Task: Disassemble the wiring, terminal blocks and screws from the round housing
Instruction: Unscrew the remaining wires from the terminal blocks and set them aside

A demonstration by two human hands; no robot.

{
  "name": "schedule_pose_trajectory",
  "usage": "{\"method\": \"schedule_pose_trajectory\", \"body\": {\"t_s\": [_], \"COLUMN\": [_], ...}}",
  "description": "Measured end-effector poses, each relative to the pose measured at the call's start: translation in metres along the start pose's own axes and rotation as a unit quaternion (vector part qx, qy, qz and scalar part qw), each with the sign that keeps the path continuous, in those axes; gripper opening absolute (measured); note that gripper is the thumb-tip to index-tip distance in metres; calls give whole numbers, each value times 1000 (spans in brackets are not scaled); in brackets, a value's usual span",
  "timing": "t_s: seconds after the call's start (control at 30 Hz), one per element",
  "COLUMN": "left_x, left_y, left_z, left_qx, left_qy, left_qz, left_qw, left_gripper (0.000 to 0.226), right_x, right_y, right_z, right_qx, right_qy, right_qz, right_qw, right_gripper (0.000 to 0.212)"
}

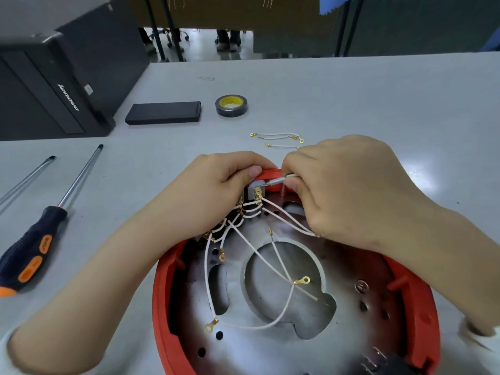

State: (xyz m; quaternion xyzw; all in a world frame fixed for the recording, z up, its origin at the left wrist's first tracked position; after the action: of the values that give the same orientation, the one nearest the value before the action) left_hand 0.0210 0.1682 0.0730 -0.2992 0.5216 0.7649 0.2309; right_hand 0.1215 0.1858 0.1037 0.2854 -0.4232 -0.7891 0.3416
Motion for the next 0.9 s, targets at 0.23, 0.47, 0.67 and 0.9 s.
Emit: {"method": "schedule_pose_trajectory", "body": {"t_s": [0.23, 0.47, 0.67, 0.9], "left_x": [0, 1, 1, -3], "left_y": [-1, -1, 0, 1], "left_z": [0, 0, -1, -2], "left_qx": [2, 2, -3, -3], "left_qy": [-2, 2, 7, 6], "left_qz": [-5, -4, 13, -13], "left_qw": [1000, 1000, 1000, 1000], "left_gripper": [28, 29, 28, 29], "right_x": [2, 6, 2, 37], "right_y": [-1, -3, 6, -5], "right_z": [1, 10, 17, 19], "right_qx": [-31, -44, -116, -133], "right_qy": [16, 85, 76, 146], "right_qz": [9, 18, 8, 16], "right_qw": [999, 995, 990, 980], "right_gripper": [29, 31, 38, 36]}}
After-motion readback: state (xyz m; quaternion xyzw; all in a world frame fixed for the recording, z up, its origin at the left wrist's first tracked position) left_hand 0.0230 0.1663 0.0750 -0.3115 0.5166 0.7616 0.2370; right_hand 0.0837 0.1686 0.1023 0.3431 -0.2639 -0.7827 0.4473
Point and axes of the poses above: each hand's wrist, its own z-axis towards the middle knuckle, its own y-axis out of the back of the hand, x = y × z, the point moved 10 cm from there along z, towards the middle knuckle, and after that the axes turned 14 degrees about -x, right-handed, at the moved point
